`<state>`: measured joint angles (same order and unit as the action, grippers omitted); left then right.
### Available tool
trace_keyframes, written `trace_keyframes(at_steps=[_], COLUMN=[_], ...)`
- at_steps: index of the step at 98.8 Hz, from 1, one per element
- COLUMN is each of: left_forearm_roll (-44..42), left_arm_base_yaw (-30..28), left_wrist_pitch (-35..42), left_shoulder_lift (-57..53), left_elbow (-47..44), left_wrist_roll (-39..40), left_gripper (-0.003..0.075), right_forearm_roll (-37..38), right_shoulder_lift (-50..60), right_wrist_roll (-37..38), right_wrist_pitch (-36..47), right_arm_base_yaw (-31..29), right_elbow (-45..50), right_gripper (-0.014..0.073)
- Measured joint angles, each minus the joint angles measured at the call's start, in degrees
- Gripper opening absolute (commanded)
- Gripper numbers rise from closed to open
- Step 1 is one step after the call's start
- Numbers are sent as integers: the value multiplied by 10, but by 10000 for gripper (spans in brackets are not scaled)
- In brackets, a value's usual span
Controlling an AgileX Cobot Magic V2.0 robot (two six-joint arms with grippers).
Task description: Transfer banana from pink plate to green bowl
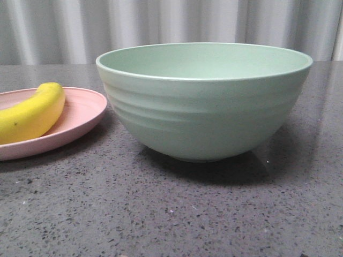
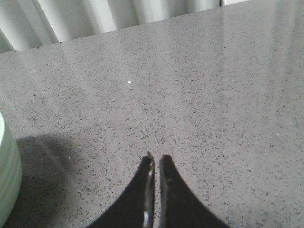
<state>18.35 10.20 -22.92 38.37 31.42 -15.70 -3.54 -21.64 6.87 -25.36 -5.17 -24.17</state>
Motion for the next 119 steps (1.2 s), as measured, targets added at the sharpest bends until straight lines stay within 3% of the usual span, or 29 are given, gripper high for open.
trace_keyframes(at_steps=[17, 38, 72, 119], left_forearm_roll=[0, 0, -4, -4], left_arm_base_yaw=[80, 139, 146, 146], left_wrist_pitch=[-24, -45, -46, -48], left_shoulder_lift=[53, 158, 294, 346], left_elbow=[16, 47, 106, 113], left_wrist_roll=[-2, -3, -4, -4], left_gripper=[421, 421, 421, 416], right_forearm_roll=[0, 0, 0, 0], right_shoulder_lift=[0, 0, 0, 0], right_wrist_roll=[0, 0, 0, 0], right_wrist_pitch=[0, 0, 0, 0], right_arm_base_yaw=[0, 0, 0, 0], right_elbow=[0, 0, 0, 0], right_gripper=[-53, -53, -53, -53])
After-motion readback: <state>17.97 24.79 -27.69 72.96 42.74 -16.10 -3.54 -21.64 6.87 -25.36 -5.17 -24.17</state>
